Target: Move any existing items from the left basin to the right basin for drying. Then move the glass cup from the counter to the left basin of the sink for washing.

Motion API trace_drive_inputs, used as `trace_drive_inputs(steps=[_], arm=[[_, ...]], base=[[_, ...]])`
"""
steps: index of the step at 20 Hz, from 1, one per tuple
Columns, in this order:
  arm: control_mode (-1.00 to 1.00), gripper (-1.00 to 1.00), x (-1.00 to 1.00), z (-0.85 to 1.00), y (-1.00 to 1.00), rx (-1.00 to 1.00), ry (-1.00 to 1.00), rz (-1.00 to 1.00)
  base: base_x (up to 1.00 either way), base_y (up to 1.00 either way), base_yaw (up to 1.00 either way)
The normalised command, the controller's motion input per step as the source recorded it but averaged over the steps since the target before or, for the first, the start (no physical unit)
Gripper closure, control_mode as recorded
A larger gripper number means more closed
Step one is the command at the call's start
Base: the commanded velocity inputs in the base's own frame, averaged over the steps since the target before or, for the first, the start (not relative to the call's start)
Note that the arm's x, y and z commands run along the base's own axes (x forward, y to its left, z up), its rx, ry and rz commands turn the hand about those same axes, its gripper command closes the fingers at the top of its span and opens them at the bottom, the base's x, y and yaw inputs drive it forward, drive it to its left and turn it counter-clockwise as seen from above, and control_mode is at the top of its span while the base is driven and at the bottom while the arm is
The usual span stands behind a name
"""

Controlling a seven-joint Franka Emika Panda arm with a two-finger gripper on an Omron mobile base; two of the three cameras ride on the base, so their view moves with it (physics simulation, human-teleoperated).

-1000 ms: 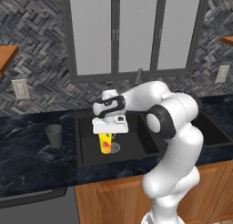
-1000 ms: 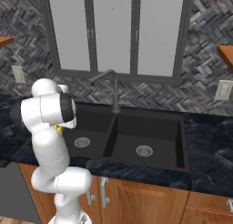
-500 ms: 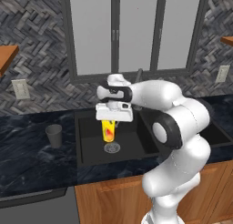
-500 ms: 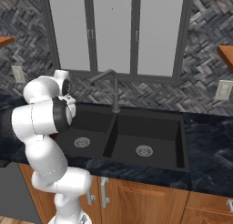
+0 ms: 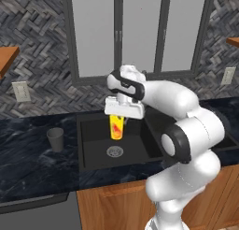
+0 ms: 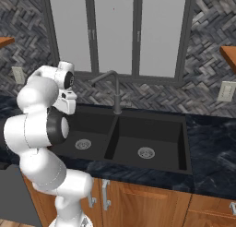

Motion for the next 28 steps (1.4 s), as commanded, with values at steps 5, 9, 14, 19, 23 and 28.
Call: trace_drive_inputs(steps=[5,9,14,19,23,28], arm=[[-1.00,1.00,-0.47,0.28,-0.23,0.00,0.04,-0.22],[-1.00,1.00,-0.54,0.12,-0.29,0.00,0.02,-0.21],[-1.00,1.00,-0.55,0.01,-0.37,0.00,0.00,-0.20],[-1.00,1.00,-0.50,0.02,-0.47,-0.01,0.00,-0.16],[-1.00,1.00,-0.29,0.16,-0.61,-0.04,0.00,-0.07],[-1.00,1.00,-0.09,0.19,-0.60,-0.07,0.00,0.00]], base=[[0.00,0.00,0.00],[0.00,0.00,0.00],[0.00,0.00,0.00],[0.00,0.00,0.00],[0.00,0.00,0.00],[0.00,0.00,0.00]])
